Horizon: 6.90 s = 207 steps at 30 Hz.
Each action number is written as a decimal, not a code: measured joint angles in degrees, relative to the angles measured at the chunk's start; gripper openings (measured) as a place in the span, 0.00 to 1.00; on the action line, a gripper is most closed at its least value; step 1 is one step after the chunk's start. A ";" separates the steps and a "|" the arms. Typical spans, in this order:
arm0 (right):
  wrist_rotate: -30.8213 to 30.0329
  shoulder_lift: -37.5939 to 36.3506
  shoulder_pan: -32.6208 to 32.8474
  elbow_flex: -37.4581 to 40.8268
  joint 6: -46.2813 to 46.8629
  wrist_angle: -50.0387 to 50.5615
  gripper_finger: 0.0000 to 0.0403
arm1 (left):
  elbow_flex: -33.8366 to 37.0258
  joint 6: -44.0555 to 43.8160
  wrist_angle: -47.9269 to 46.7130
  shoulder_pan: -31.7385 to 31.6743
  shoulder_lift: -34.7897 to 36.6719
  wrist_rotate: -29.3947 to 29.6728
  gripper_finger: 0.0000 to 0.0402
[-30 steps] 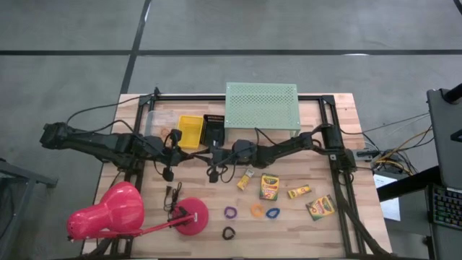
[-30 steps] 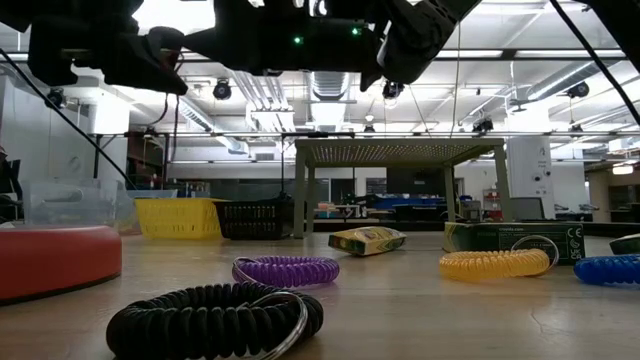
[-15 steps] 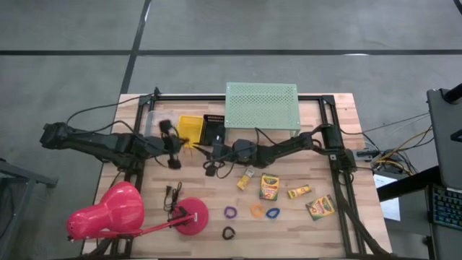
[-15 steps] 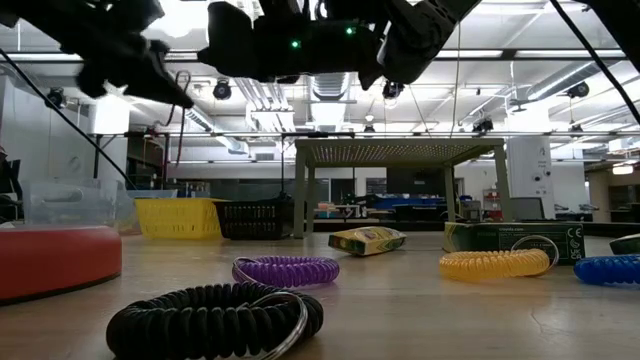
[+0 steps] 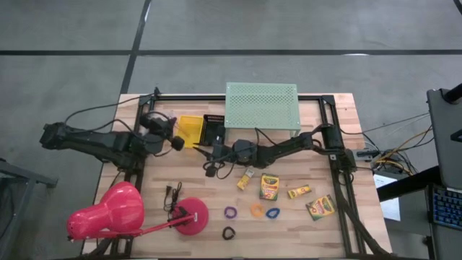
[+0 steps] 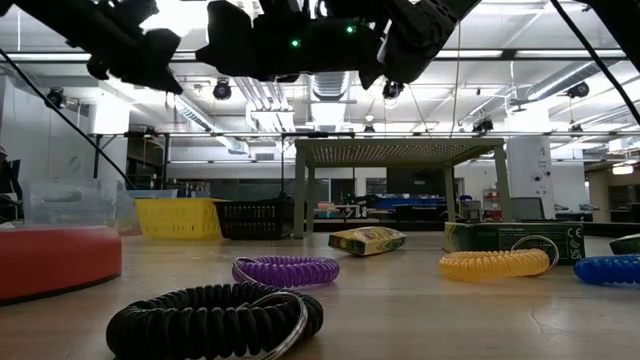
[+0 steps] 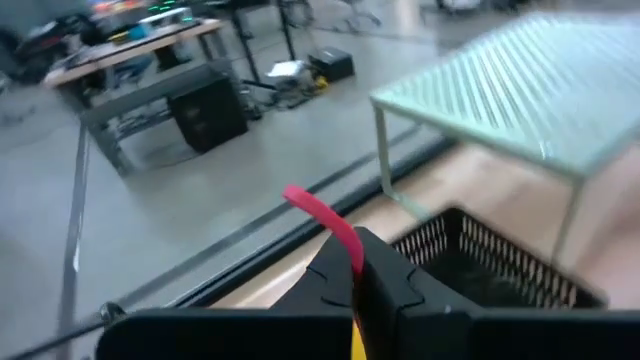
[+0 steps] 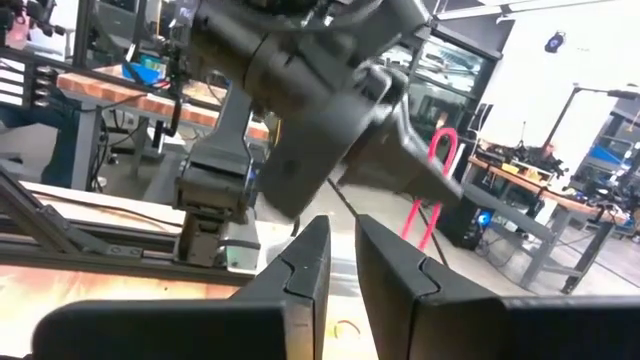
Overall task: Pick & Place Office Desk Supplies
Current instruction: Put the red rubber band into the transparent bin
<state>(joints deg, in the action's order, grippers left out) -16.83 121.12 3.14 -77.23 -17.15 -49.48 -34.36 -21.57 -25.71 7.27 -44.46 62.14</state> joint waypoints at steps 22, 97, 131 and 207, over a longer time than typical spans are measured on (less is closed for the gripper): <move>0.07 0.02 -0.02 0.63 -0.02 0.15 0.12 | -1.88 -4.02 -3.10 -9.64 0.00 0.15 0.00; 0.17 0.04 -0.06 0.66 0.19 5.97 0.12 | 6.08 -29.22 -29.10 -33.29 -0.03 -36.24 0.31; 0.18 0.04 -0.17 0.66 0.20 6.01 0.12 | 3.26 -29.24 -17.82 -33.25 0.01 -26.43 0.42; 0.18 0.13 -0.45 0.81 0.20 9.03 0.12 | 2.77 -47.17 -18.09 -33.62 -5.75 -28.10 0.32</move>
<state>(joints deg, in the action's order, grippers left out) -16.64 121.25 2.69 -76.42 -16.95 -40.45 -31.59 -68.74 -43.80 -26.35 -50.22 34.04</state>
